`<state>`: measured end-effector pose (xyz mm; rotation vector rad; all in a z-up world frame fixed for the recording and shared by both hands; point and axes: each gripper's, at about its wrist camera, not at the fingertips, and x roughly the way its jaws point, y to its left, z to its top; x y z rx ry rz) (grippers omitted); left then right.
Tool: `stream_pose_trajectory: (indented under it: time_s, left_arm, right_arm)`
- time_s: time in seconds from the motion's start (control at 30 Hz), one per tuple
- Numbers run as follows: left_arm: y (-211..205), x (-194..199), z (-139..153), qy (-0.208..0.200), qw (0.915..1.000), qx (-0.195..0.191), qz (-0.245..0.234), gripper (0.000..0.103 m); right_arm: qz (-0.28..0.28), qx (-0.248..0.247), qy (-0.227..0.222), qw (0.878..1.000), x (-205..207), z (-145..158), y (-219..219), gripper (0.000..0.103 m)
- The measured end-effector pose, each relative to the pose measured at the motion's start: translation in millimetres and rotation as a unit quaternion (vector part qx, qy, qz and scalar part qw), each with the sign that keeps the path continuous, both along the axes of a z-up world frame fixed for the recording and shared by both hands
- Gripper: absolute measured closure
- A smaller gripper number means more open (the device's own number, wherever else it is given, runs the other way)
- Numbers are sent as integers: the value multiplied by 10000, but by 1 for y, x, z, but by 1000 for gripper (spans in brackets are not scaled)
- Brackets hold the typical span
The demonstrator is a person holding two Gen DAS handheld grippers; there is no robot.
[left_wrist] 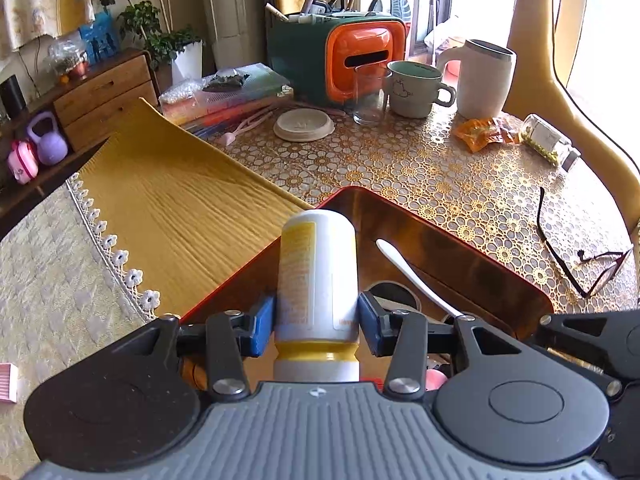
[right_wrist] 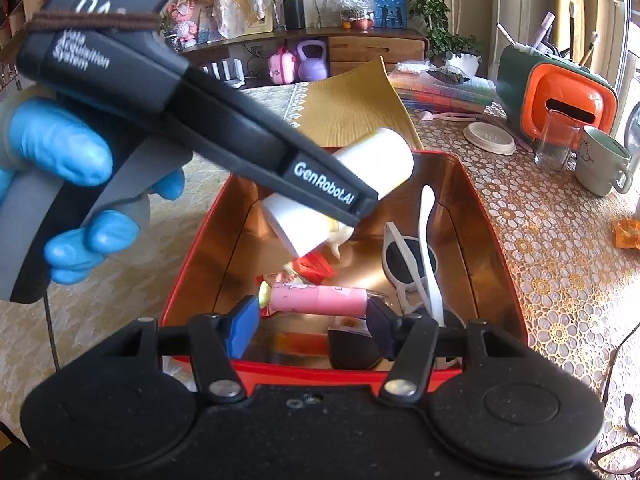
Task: Organize rigid objects
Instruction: 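Lower both tools into the red tin and open them to drop bottle and tube, then withdraw both tools and move toward the nail clipper and purple block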
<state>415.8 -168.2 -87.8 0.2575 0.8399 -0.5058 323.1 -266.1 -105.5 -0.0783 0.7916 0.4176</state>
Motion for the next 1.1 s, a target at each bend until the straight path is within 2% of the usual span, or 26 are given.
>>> stream_pose_trajectory:
  time_s: [0.13, 0.23, 0.37, 0.43, 0.5, 0.57, 0.93, 1.1]
  left_arm:
    - [-7, 2, -1, 24, 10000, 23, -34, 59]
    - [-11, 0, -2, 115, 9997, -124, -172, 59]
    - [-18, -8, 0, -42, 9999, 16, -135, 57]
    - [-17, -10, 2, -46, 9999, -31, -105, 55]
    - [-13, -13, 7, -109, 9999, -78, -35, 44]
    - [-8, -16, 12, -144, 9997, -180, 27, 41]
    - [27, -51, 38, -301, 9980, -400, 375, 41]
    - [45, -75, 48, -389, 9970, -476, 472, 41]
  right_arm:
    - [-65, 46, 2, 10000, -1, -1, -2, 40]
    - [-95, 86, -21, 9999, -3, 0, -5, 39]
    - [-131, 95, -71, 9998, -6, 1, -6, 34]
    - [-166, 105, -82, 9998, -7, 3, -6, 34]
    - [-170, 129, -104, 9997, -10, 5, -6, 33]
    - [-173, 132, -144, 9997, -13, 8, -6, 31]
    - [-277, 183, -318, 9989, -30, 29, -6, 30]
    - [-263, 201, -442, 9985, -44, 42, -3, 26]
